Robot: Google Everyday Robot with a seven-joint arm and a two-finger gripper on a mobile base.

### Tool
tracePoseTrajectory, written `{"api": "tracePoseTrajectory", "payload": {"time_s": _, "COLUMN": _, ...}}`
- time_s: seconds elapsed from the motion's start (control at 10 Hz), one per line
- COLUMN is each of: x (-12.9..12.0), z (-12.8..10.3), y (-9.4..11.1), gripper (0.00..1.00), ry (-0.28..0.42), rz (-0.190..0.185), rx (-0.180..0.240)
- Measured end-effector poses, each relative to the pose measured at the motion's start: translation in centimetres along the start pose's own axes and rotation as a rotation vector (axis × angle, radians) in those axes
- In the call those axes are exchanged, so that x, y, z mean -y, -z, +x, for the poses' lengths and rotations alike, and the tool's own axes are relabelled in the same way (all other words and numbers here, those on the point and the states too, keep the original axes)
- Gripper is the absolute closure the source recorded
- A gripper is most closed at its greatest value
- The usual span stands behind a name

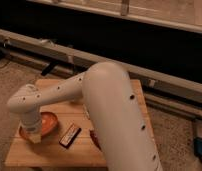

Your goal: Drag the ceramic bowl in a circle

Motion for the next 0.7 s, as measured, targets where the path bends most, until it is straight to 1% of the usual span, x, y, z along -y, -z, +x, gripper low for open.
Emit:
{"api": "tracePoseTrajectory", "payload": {"time_s": 0.1, "x": -1.2, "z": 0.0, "y": 0.1, "gripper": 1.00, "ry": 0.017, "rz": -0.006, "rx": 0.000}}
{"api": "tracePoseTrajectory", "payload": {"time_s": 0.2, "x": -2.4, "z": 0.6, "y": 0.2, "gripper": 1.00, "ry": 0.019, "rz": -0.013, "rx": -0.003}}
{"api": "tracePoseTrajectory", "payload": {"time_s": 0.3, "x": -3.3, "z": 1.5, "y": 0.3, "gripper": 1.00, "ry": 0.013, "rz": -0.019, "rx": -0.004}}
{"api": "tracePoseTrajectory", "payload": {"time_s": 0.4, "x": -3.9, "z": 3.0, "y": 0.3, "gripper": 1.00, "ry": -0.004, "rz": -0.026, "rx": -0.011}}
{"api": "tracePoseTrajectory", "payload": {"time_s": 0.5, "x": -4.0, "z": 4.7, "y": 0.3, "gripper": 1.00, "ry": -0.032, "rz": -0.033, "rx": -0.015}}
{"api": "tracePoseTrajectory", "payload": {"time_s": 0.7, "x": -2.5, "z": 8.0, "y": 0.5, "gripper": 1.00, "ry": -0.110, "rz": -0.031, "rx": -0.020}}
